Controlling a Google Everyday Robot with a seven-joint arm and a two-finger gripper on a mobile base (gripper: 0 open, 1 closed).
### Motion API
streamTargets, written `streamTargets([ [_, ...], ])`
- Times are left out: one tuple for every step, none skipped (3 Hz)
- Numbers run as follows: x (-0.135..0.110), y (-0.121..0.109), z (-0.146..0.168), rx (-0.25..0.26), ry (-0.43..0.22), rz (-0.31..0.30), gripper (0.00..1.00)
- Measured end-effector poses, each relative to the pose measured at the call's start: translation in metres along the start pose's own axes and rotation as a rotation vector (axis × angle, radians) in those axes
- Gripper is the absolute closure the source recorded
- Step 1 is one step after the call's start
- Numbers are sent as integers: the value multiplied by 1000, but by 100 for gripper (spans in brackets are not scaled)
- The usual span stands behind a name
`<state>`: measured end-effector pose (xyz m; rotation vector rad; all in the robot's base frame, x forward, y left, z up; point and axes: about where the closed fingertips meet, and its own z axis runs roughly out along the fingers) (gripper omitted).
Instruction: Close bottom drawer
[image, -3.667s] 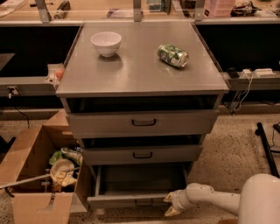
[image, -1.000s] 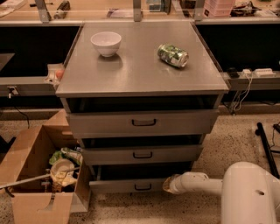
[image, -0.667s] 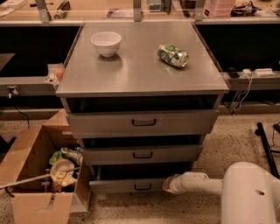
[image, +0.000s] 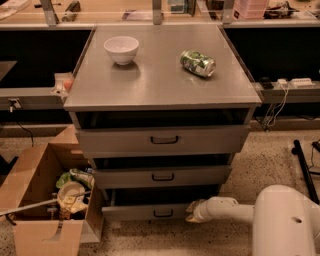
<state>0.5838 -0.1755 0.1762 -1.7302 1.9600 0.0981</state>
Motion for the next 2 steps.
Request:
streamTargets([
  [0,0,0,0,0,0,0],
  [0,0,0,0,0,0,0],
])
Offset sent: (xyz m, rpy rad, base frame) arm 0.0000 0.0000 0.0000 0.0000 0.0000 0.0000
